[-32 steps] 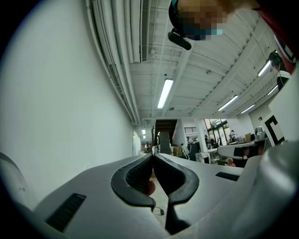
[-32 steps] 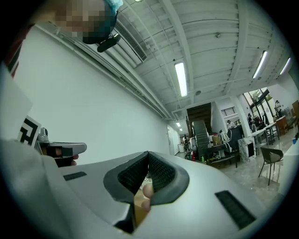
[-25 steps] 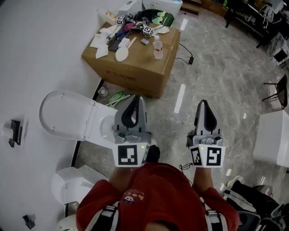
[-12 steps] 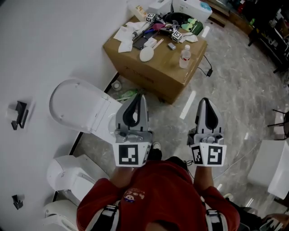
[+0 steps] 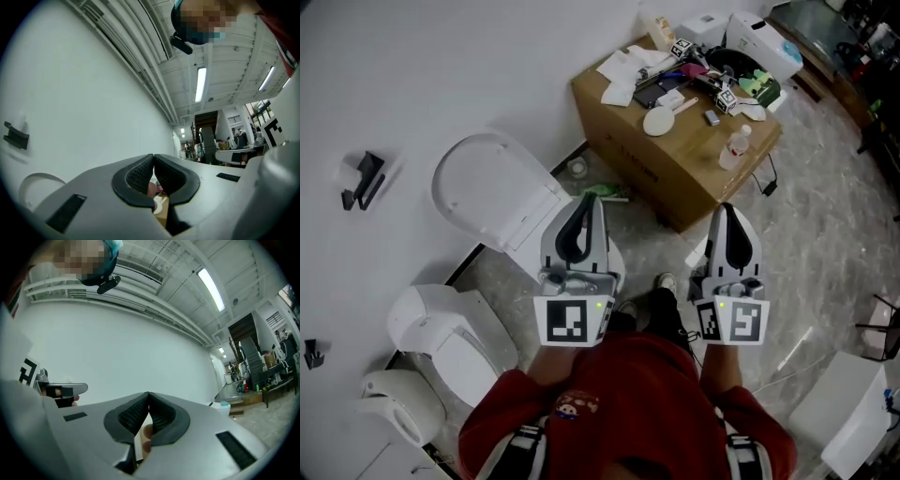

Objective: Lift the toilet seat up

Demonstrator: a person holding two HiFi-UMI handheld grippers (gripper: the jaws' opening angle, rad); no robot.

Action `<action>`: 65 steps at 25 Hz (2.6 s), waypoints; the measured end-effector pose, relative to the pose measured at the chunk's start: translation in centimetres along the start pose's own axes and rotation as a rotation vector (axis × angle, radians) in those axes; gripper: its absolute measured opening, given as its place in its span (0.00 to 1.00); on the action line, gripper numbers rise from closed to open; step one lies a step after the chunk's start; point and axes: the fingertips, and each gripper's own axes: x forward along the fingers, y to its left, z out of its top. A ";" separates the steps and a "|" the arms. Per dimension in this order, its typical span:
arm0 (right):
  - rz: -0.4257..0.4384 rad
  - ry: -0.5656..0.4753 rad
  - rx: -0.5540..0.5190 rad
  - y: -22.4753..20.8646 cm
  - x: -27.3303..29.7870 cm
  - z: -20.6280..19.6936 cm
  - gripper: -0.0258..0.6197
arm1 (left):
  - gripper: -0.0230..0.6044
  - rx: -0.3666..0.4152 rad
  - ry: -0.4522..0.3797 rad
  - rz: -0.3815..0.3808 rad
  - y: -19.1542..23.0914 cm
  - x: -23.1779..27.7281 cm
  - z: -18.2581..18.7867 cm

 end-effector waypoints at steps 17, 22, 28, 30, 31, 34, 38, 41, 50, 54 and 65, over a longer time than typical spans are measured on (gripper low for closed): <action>0.442 -0.009 0.140 4.3 11.5 -1.1 0.06 | 0.07 0.163 -0.001 0.435 5.1 -0.1 2.1; 0.557 -0.015 0.187 5.5 13.2 -1.1 0.06 | 0.07 0.200 -0.003 0.551 5.0 -0.8 2.9; 0.643 -0.001 0.227 5.7 14.3 -1.7 0.06 | 0.07 0.260 0.007 0.659 4.9 -2.1 3.4; 0.672 0.014 0.233 6.2 14.6 -1.9 0.06 | 0.07 0.263 0.022 0.699 5.0 -2.6 3.4; 0.687 0.024 0.236 6.4 14.7 -2.1 0.06 | 0.07 0.263 0.031 0.718 5.1 -2.8 3.3; 0.730 0.060 0.242 7.1 15.1 -3.1 0.06 | 0.07 0.258 0.056 0.769 5.3 -3.4 2.7; 0.785 0.099 0.250 8.5 15.3 -4.9 0.06 | 0.07 0.249 0.084 0.835 5.7 -4.9 1.7; 0.817 0.118 0.248 10.2 15.2 -5.6 0.06 | 0.07 0.244 0.099 0.869 6.5 -6.4 1.3; 0.891 0.109 0.191 16.9 13.5 -5.3 0.06 | 0.07 0.222 0.074 0.922 10.5 -12.4 2.1; 0.918 0.103 0.167 20.7 12.6 -4.9 0.06 | 0.07 0.201 0.057 0.928 12.8 -15.1 2.5; 0.981 0.109 0.111 29.2 9.8 -5.1 0.06 | 0.07 0.102 0.041 0.921 17.8 -21.1 1.5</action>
